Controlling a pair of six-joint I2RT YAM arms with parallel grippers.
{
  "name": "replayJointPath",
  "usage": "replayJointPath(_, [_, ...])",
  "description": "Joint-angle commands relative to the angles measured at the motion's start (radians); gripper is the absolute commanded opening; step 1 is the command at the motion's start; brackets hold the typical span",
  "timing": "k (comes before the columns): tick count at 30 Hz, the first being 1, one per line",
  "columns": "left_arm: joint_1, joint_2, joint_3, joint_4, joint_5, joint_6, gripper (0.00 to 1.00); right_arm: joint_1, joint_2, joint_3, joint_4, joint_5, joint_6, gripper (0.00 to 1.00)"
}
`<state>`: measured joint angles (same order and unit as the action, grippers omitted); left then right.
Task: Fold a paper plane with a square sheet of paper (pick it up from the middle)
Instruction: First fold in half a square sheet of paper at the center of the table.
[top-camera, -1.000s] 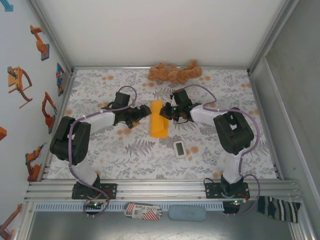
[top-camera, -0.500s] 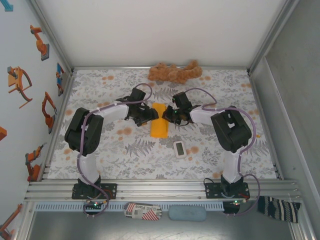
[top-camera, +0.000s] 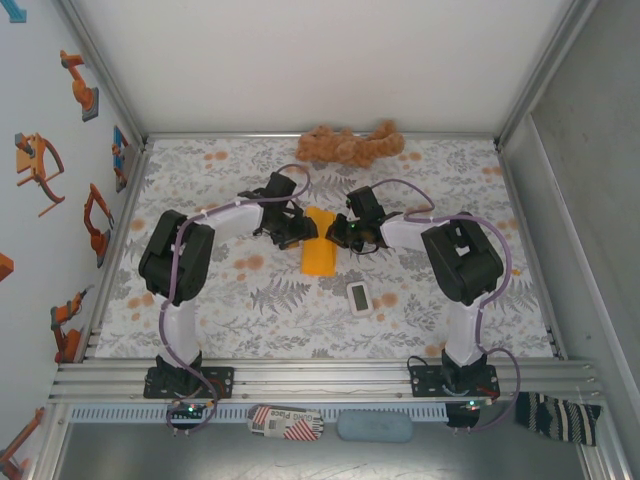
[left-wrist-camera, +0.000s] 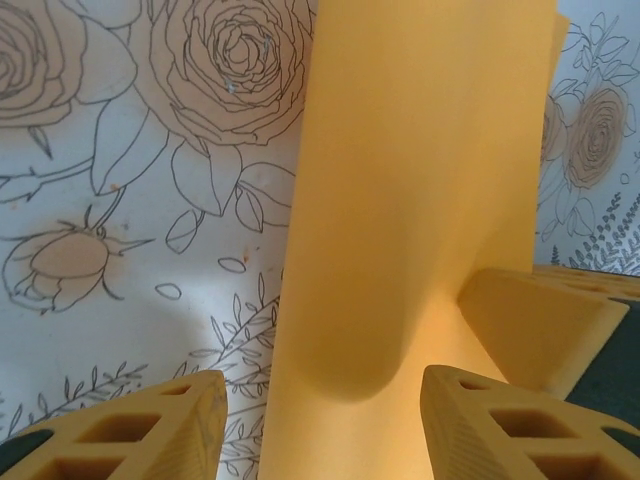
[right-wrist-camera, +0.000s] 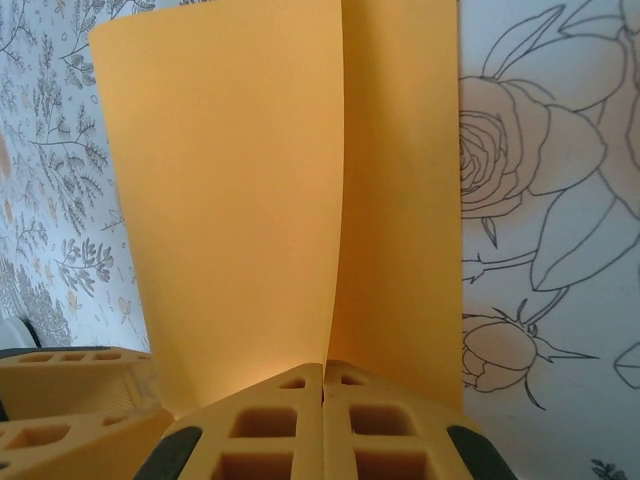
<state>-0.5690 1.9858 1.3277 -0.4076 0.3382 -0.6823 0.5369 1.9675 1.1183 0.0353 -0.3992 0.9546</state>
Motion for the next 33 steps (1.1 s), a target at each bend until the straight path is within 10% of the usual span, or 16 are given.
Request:
replayJointPath(1, [-0.006, 0.029, 0.023, -0.045, 0.012, 0.024, 0.52, -0.006, 0.006, -0.015, 0.014, 0.0, 0.017, 0.0])
replayJointPath(15, [-0.042, 0.116, 0.067, -0.188, -0.114, 0.069, 0.47, -0.054, -0.175, -0.149, 0.066, 0.075, 0.037, 0.21])
replayJointPath(33, [-0.061, 0.219, 0.074, -0.223, -0.202, -0.034, 0.47, -0.08, -0.255, -0.224, 0.057, 0.117, 0.028, 0.19])
